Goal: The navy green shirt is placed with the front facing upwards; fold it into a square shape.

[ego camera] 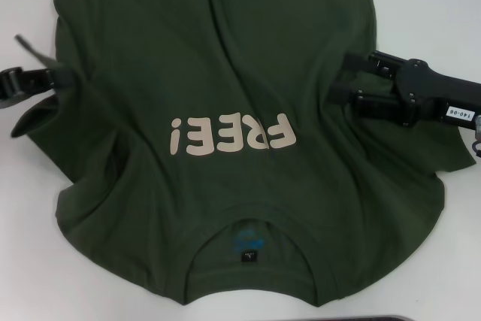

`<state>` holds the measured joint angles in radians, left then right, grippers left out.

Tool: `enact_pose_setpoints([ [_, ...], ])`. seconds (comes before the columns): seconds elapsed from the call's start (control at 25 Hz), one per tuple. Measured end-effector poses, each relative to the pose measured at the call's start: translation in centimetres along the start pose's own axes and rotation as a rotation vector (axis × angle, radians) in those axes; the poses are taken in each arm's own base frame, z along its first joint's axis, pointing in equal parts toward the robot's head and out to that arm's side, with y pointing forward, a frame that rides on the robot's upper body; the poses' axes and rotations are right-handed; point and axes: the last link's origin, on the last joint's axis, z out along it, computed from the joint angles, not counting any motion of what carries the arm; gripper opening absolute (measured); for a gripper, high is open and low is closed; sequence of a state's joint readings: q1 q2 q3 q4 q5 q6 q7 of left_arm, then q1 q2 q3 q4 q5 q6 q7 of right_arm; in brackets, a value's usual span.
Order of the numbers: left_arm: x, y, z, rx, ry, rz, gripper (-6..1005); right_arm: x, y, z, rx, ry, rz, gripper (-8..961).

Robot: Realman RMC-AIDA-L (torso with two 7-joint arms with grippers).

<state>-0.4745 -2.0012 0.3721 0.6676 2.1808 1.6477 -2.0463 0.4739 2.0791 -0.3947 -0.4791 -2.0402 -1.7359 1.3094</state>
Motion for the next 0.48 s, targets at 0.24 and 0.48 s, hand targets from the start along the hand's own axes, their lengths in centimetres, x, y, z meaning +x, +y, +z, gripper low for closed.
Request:
enact_pose_setpoints([
  [0.24, -0.1, 0.6, 1.9, -0.027, 0.006, -0.006, 6, 0.1, 0.1, 0.1, -0.004, 0.002, 0.002, 923],
  [0.48, -0.6, 0.6, 3.7, -0.014, 0.016, -0.022, 8, 0.2, 0.2, 0.0, -0.01, 0.003, 0.003, 923],
])
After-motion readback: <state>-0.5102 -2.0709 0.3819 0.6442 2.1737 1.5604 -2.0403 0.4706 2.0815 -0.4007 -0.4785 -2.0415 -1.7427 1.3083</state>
